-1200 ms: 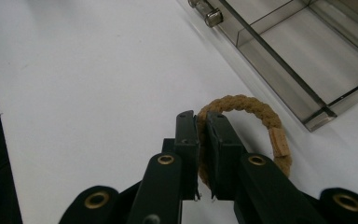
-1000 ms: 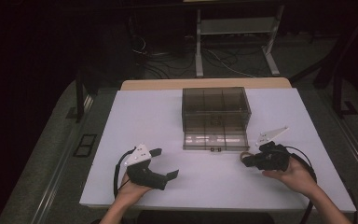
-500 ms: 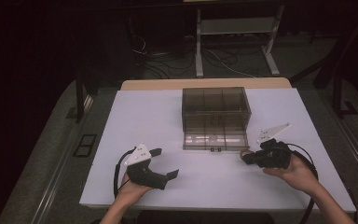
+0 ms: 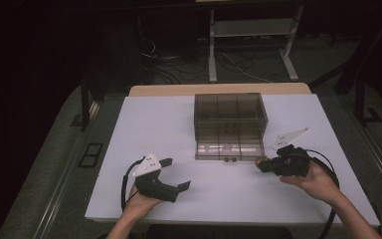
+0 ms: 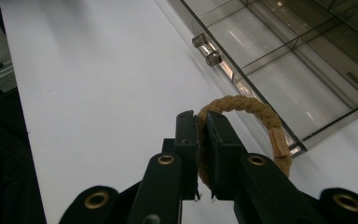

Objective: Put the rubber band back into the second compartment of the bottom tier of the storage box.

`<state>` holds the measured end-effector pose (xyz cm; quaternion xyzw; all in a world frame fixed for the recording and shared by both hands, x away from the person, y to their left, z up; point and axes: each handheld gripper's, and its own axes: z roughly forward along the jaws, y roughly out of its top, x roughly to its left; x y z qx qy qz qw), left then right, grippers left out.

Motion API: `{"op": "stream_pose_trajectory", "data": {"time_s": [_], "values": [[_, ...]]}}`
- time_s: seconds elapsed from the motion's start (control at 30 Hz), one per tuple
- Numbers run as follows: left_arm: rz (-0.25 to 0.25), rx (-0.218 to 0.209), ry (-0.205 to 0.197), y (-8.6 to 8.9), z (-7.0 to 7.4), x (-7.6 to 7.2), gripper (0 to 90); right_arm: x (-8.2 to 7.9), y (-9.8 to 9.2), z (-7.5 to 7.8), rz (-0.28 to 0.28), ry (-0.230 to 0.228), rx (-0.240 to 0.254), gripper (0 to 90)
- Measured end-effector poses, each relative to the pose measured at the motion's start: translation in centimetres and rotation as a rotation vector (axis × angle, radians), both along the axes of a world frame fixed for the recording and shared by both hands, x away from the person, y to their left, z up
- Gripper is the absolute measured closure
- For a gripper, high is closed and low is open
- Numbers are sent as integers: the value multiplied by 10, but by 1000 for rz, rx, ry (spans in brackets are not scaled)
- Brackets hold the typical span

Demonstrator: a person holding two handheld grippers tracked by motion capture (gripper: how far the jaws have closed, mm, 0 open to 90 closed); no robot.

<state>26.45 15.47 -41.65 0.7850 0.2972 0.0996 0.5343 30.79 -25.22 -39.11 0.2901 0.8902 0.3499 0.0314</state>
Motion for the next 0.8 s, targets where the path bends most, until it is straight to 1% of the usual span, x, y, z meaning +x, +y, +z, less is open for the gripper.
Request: {"op": "stream_pose_trajectory", "data": {"time_s": [0.8], "values": [[2,-1,-1,1,0,0,0,7,9,21,21,-29,1,824]]}}
